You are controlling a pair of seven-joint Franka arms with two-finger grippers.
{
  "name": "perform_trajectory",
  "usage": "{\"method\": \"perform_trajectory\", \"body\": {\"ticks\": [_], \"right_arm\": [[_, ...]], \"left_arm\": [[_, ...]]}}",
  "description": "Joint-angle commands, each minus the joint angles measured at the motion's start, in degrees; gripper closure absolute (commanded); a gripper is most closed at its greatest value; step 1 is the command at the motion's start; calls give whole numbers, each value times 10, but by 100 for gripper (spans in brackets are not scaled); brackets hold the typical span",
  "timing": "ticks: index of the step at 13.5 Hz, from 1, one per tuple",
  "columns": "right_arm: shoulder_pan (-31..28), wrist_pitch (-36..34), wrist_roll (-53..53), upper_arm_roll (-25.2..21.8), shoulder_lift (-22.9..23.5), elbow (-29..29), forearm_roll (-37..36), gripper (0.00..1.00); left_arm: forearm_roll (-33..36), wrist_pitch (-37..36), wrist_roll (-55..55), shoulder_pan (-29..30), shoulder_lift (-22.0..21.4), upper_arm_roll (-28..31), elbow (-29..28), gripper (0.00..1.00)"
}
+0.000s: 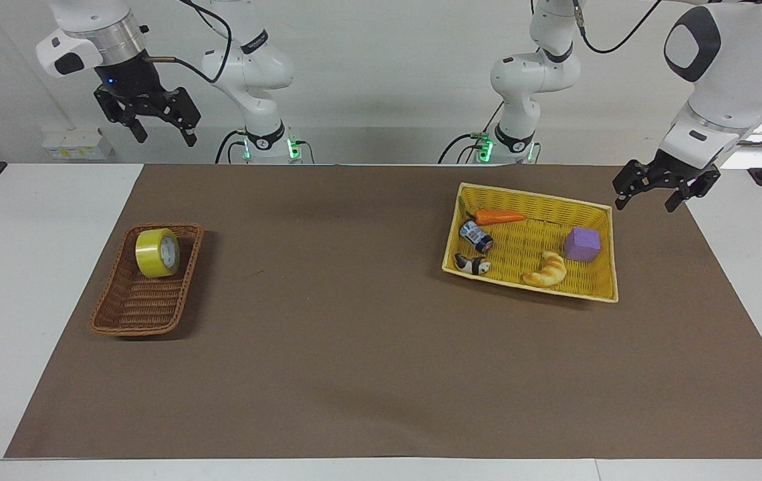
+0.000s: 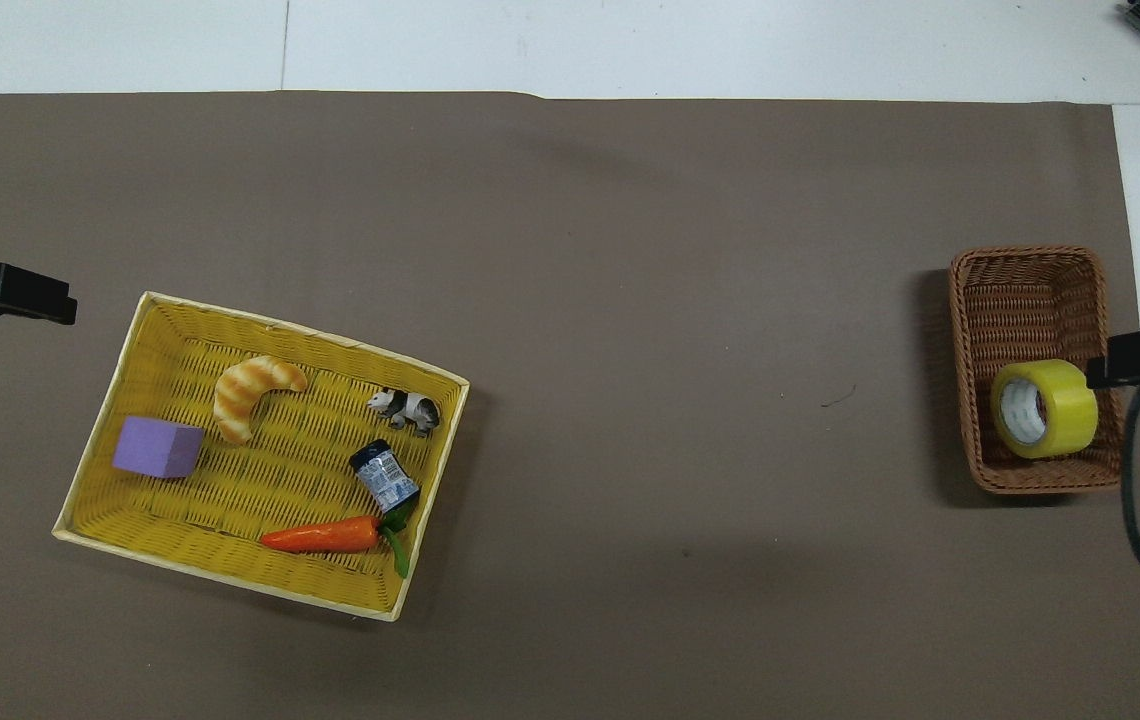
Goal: Move tape to another basket
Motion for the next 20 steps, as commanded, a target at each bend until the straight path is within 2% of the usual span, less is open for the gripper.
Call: {"method": "perform_trajectory", "body": {"ticks": [1,4,10,13,20], "right_arm": [[-2,-4,3,3,-2,3,-2,0],[-3,-31,-35,2,-2,18,-1,0],[-7,-47,-30,1,6,23,-6,0],[-8,-13,-2,1,4,23,0,0],[-7,-16,0,1,1,19,-1,0]], "left_arm": [[11,-15,3,5,1,-4,11,0],[11,-15,3,5,1,-4,11,0],[11,-15,3,5,1,-4,11,0],[11,-15,3,5,1,-4,11,0],[11,-15,3,5,1,-4,11,0]]}}
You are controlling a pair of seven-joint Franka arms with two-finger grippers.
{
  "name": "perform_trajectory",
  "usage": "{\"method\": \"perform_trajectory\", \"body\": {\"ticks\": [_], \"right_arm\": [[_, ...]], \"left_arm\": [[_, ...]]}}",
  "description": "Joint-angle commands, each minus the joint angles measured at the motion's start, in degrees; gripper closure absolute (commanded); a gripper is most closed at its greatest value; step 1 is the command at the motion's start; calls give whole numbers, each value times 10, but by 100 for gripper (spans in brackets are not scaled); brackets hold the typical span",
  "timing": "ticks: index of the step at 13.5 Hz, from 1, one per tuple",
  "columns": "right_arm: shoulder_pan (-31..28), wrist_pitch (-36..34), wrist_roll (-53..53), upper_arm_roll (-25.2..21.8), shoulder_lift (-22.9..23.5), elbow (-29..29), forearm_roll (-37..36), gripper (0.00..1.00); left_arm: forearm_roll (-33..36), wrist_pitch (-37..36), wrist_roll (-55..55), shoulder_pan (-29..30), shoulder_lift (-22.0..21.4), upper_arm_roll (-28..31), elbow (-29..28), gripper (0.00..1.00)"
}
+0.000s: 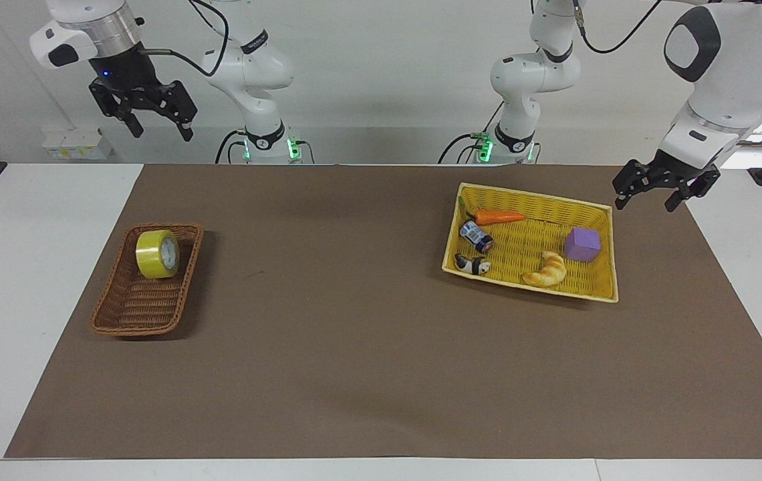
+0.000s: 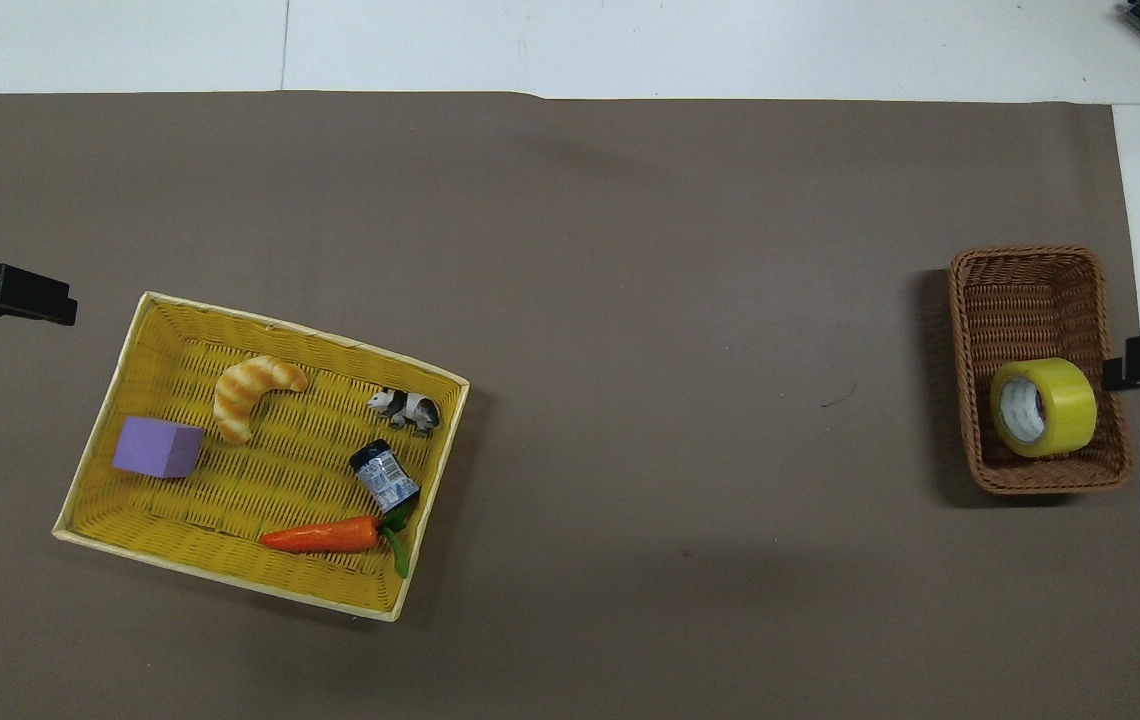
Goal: Move tape to another basket
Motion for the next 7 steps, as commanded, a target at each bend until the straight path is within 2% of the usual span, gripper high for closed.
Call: {"method": "perform_trajectory", "body": {"ticks": [1,5,7], "right_arm": [[-5,-3,4,3,0,3,-2,0],[5,-2,-50,4,-1,2,-42,0],[6,-2,-48,4,-1,2,-39,0]], "left_arm": [[11,-14,3,5,1,-4,11,0],[11,-15,3,5,1,-4,11,0],[11,-14,3,5,1,-4,11,0]]}}
